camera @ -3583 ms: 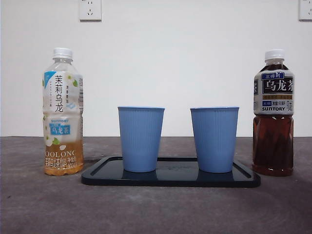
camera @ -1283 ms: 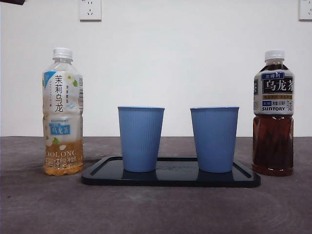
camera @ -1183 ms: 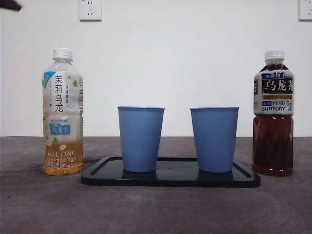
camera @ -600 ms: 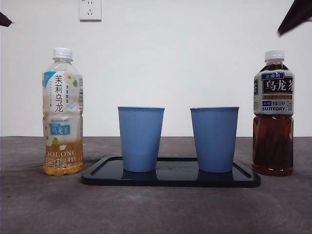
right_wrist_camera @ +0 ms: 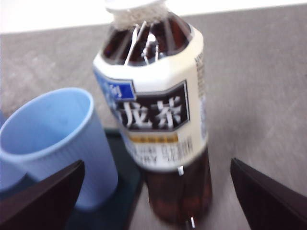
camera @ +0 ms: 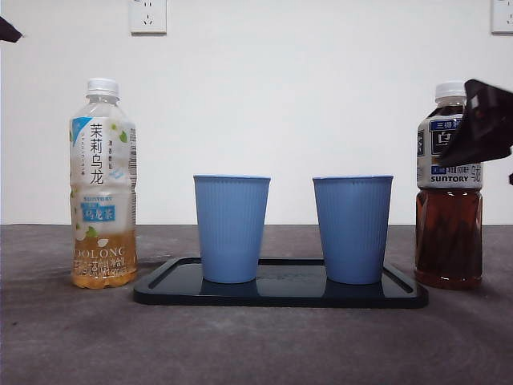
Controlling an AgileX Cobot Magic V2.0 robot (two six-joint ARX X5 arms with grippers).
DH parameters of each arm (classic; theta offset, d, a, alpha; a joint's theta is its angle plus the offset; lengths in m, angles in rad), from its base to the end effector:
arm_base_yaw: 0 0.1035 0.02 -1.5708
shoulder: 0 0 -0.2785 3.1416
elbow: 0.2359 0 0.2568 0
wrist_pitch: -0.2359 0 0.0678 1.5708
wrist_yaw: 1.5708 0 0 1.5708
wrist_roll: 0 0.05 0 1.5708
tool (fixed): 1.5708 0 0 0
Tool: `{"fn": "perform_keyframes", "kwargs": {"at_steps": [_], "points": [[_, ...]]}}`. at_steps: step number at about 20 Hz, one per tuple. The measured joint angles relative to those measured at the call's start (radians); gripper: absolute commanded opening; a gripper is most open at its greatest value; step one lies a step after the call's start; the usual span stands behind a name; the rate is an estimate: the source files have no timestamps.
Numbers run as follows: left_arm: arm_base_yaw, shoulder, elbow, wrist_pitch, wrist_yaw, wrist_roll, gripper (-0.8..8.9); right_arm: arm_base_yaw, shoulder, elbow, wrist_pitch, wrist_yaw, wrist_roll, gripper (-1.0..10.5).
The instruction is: Pour the drink into the cup
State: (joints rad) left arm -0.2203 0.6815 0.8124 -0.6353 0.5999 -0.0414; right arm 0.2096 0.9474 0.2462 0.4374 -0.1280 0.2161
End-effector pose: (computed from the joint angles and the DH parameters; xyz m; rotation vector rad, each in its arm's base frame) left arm 0.1294 -0.0579 0.3183 -0.1361 0.5260 -0.7920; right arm 0.1945 0.0479 0.1838 0.2020 0.3000 0.3056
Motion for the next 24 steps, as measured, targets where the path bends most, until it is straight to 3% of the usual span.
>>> {"fn": "perform_keyframes", "kwargs": {"at_steps": [6, 13, 17, 24], "points": [[0.000, 0.008, -0.003, 0.022, 0.000, 0.004, 5.30, 0.000, 0.267, -0.001, 0.326, 0.019, -0.002, 4.9], [0.000, 0.019, -0.004, 0.022, 0.000, 0.007, 5.30, 0.000, 0.458, -0.001, 0.579, 0.027, -0.002, 4.7], [0.000, 0.019, -0.004, 0.023, 0.000, 0.008, 5.30, 0.000, 0.512, -0.001, 0.651, 0.027, -0.002, 4.0], [0.000, 0.019, -0.004, 0.022, 0.000, 0.011, 5.30, -0.002, 0.542, 0.018, 0.664, 0.035, -0.009, 1.7]]}}
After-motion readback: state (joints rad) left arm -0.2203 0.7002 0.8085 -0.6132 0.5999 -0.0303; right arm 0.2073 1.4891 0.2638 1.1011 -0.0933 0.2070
